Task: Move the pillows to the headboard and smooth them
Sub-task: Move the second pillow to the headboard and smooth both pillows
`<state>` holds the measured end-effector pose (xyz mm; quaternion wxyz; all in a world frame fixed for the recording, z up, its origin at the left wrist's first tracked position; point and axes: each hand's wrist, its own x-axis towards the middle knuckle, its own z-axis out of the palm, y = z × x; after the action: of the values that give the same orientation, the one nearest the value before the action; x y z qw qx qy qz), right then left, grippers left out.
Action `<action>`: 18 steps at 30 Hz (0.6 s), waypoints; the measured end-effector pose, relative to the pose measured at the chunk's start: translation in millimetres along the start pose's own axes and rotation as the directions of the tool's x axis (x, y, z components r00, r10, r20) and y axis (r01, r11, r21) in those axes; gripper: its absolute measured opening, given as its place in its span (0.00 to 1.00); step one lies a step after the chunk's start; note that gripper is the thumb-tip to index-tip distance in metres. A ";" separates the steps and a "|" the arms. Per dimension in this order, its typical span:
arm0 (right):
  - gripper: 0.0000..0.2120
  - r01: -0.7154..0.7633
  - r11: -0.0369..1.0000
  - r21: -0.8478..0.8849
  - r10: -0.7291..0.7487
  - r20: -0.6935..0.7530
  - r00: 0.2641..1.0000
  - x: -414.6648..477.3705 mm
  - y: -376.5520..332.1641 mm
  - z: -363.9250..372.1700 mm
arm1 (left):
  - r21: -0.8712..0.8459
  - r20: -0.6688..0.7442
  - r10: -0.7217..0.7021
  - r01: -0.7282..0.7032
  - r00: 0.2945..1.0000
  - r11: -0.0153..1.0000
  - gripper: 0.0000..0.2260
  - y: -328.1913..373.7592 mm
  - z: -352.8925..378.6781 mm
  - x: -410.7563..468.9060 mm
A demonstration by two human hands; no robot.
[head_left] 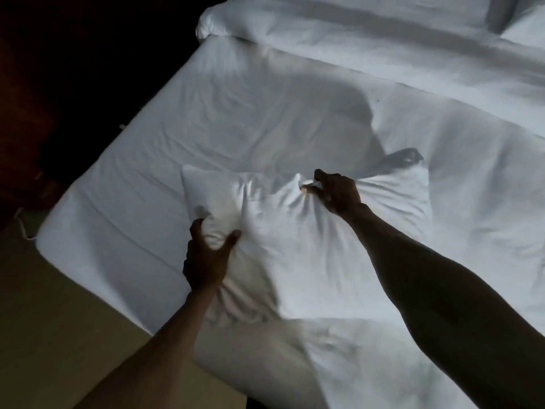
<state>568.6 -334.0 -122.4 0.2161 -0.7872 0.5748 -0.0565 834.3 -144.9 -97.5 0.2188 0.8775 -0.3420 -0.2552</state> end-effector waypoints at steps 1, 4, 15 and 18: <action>0.22 0.037 0.999 -0.015 -0.036 0.039 0.999 3.0 -15.9 7.2 | -0.017 -0.018 -0.051 0.050 0.999 0.999 0.40 -15.5 -5.4 -10.8; 0.22 0.115 0.977 -0.177 -0.088 0.152 0.984 3.4 -55.7 30.4 | -0.020 0.021 -0.157 0.158 0.987 0.987 0.41 -53.7 -13.7 -30.6; 0.24 -0.353 0.933 0.074 0.361 -0.143 0.922 -98.9 -41.1 40.5 | 0.095 0.138 0.480 -0.494 0.866 0.864 0.28 8.2 -20.5 76.4; 0.26 -0.576 0.795 0.190 0.606 -0.255 0.754 -139.8 -36.1 54.1 | 0.033 0.385 0.578 -0.636 0.720 0.771 0.34 54.9 4.3 106.1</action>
<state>572.1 -180.4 -134.2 0.1712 -0.5351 0.8164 -0.1335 872.3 -258.1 -101.9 0.1532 0.6704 -0.6641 -0.2933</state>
